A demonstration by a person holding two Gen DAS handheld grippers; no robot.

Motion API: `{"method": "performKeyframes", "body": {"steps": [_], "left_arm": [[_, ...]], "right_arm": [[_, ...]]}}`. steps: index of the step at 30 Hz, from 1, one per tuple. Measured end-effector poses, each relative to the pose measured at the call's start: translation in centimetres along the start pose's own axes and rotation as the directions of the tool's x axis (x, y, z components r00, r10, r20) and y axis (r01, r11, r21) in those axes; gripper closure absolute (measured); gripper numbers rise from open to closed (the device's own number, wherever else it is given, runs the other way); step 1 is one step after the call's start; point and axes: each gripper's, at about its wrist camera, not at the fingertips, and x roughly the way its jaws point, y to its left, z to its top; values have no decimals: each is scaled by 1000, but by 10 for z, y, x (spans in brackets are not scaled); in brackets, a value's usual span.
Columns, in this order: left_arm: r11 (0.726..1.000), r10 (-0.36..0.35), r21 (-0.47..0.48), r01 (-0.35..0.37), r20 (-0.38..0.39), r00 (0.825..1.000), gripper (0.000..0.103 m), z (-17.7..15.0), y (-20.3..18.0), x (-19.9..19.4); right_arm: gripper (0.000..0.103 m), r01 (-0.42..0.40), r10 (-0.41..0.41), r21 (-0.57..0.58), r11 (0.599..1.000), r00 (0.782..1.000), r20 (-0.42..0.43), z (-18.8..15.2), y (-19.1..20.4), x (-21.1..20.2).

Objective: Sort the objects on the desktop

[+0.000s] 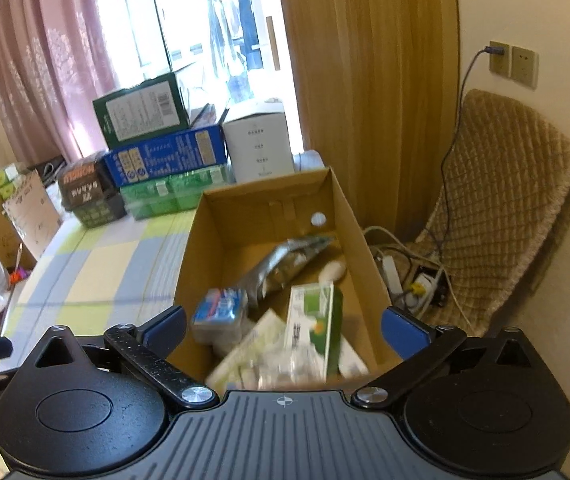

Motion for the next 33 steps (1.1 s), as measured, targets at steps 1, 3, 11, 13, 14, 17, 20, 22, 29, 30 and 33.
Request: {"method": "performKeyframes", "body": {"steps": [1, 3, 11, 13, 14, 17, 20, 22, 29, 30, 33], "left_arm": [[1000, 25, 7, -25, -6, 1000, 1, -5, -2, -5], [998, 59, 21, -58, -15, 998, 1, -15, -5, -14], [999, 43, -12, -44, -49, 998, 1, -43, -5, -38], [999, 44, -3, -44, -48, 998, 1, -48, -8, -41], [999, 42, 3, -42, -50, 998, 1, -50, -9, -42], [999, 35, 13, -34, -57, 998, 1, -55, -12, -44], [999, 33, 23, -32, -62, 998, 1, -58, -13, -44], [999, 31, 26, -30, -63, 997, 1, -59, -14, -44], [998, 43, 42, -41, -66, 997, 1, -60, -17, -43], [998, 44, 45, -41, -64, 997, 1, -61, -17, -43], [997, 59, 58, -57, -42, 997, 1, -61, -18, -45]], "right_arm": [[2, 2, -2, 0, 1000, 1000, -10, -6, 2, -5], [2, 1, -1, 7, 1000, 1000, -24, -17, 3, -15], [2, 15, -14, 56, 998, 999, -30, -48, 5, -48], [2, 23, -22, 43, 999, 999, -30, -53, 6, -54], [2, 29, -28, 32, 999, 999, -30, -54, 7, -57], [2, 38, -38, 10, 999, 999, -29, -58, 10, -62], [2, 38, -38, 7, 999, 999, -29, -60, 10, -64], [2, 35, -35, 10, 999, 999, -32, -61, 10, -64], [2, 22, -21, 5, 1000, 999, -42, -63, 12, -62], [2, 21, -21, 6, 1000, 999, -43, -64, 12, -61], [2, 21, -21, 6, 1000, 999, -41, -64, 13, -60]]}}
